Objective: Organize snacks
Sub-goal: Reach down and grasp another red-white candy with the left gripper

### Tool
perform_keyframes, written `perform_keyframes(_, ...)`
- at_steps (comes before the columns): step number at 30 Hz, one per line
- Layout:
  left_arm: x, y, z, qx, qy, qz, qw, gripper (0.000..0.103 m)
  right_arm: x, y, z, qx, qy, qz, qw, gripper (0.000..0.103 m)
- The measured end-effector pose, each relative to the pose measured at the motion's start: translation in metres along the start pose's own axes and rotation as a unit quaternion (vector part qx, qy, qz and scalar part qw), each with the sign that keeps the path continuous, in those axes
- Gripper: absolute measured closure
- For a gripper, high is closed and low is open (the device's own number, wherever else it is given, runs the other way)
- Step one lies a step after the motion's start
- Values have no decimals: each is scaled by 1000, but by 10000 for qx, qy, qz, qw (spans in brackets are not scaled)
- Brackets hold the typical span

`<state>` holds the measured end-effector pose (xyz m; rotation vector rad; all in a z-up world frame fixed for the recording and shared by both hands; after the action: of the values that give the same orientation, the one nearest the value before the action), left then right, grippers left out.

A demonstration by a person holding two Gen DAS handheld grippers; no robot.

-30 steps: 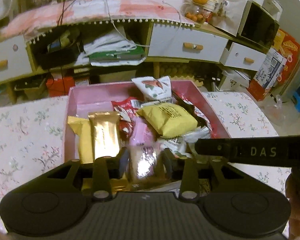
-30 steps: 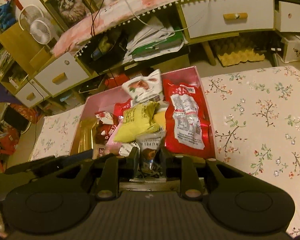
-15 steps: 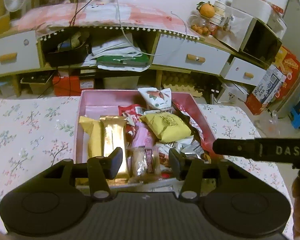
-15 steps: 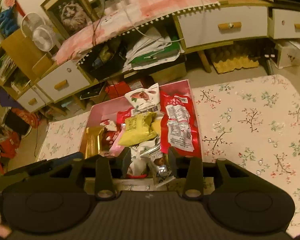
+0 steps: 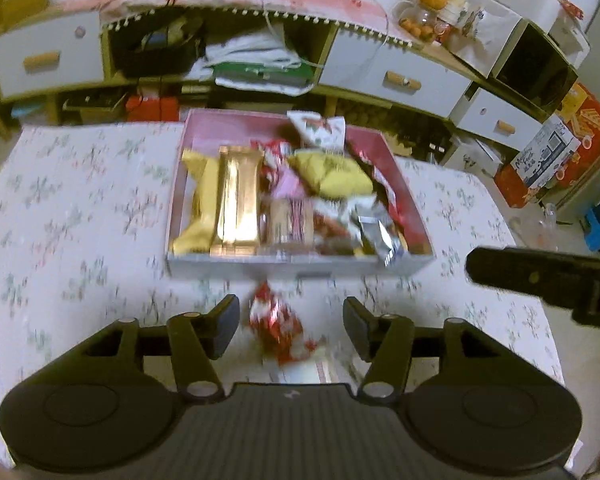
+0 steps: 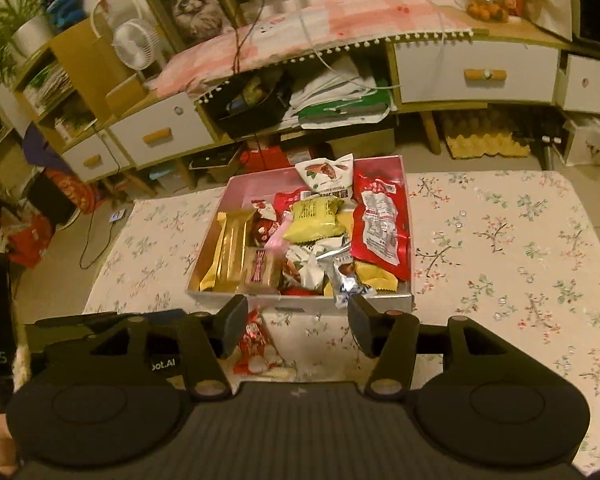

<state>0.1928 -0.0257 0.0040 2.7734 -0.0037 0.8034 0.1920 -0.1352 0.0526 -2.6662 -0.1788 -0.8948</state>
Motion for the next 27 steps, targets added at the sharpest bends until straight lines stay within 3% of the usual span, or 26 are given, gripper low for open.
perform_keyframes(13, -34, -2, -16, 130, -141, -362, 9992, 26, -40, -1, -29, -58, -163, -548, 9983, 47)
perform_keyframes(15, -37, -5, -13, 160, -137, -414, 9989, 16, -45, 1, -28, -129, -209, -612, 9978, 46)
perform_keyframes(27, -46, -20, 5, 418, -296, -645, 9966, 11, -75, 1, -9, -242, -649, -924, 9933, 36)
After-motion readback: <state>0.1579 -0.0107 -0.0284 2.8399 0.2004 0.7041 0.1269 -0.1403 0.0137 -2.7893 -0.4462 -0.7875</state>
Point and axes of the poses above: each gripper's, at about its wrist camera, not at the fingertips, and z roughly the way its jaws point, y to its right, x to its top, the point moved 10 cm from there along z, roughly the way its jaws point, and after that the axes turned 1 degree about -z, right-handed, at the moved point
